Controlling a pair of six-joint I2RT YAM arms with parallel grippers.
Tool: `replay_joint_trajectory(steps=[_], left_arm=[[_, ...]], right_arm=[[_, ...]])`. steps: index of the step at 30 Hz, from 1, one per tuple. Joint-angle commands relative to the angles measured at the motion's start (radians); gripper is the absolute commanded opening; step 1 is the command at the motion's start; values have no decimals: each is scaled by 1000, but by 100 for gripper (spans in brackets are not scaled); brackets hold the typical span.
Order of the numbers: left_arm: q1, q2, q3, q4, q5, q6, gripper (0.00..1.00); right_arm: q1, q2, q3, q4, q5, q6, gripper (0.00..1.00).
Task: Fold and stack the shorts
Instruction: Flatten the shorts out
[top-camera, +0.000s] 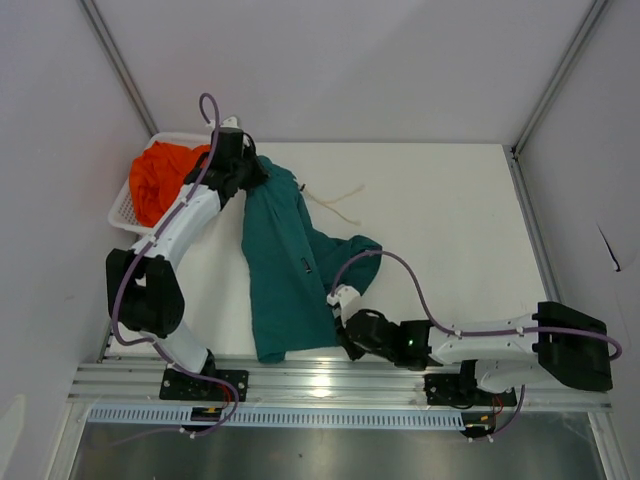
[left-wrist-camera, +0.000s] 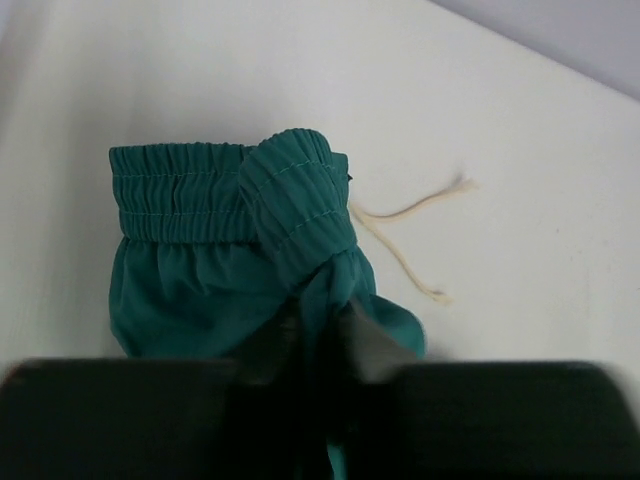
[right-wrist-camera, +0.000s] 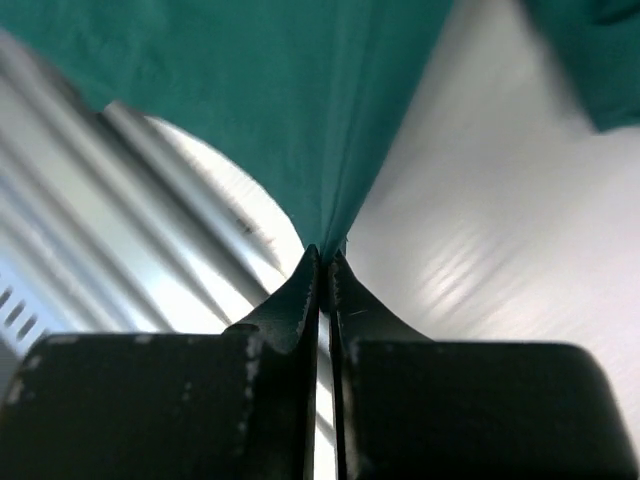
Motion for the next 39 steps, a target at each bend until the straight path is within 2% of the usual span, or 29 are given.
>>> replay_joint_trajectory(steps=[1, 3, 6, 9, 13, 19, 32, 39], left_arm=[[17, -4, 16, 63, 6, 14, 30], [24, -9, 1, 73, 6, 13, 67], [33, -18, -27, 90, 34, 9, 85], [37, -26, -32, 84, 35, 14, 91], [38, -21, -33, 87, 46, 23, 91], [23, 53, 25, 73, 137, 22, 88], [-25, 227, 206, -54, 131, 19, 83], [-29, 243, 224, -121, 72, 6, 80]], right_arm=[[126, 1, 9, -115, 75, 45, 0], [168, 26, 25, -132, 75, 52, 0], [234, 102, 71, -150, 102, 59, 0], [267, 193, 121, -181, 132, 55, 0], [292, 251, 148, -178, 135, 49, 0], [300, 262, 143, -165, 136, 51, 0], [303, 254, 137, -165, 156, 55, 0], [301, 259, 137, -167, 162, 59, 0]])
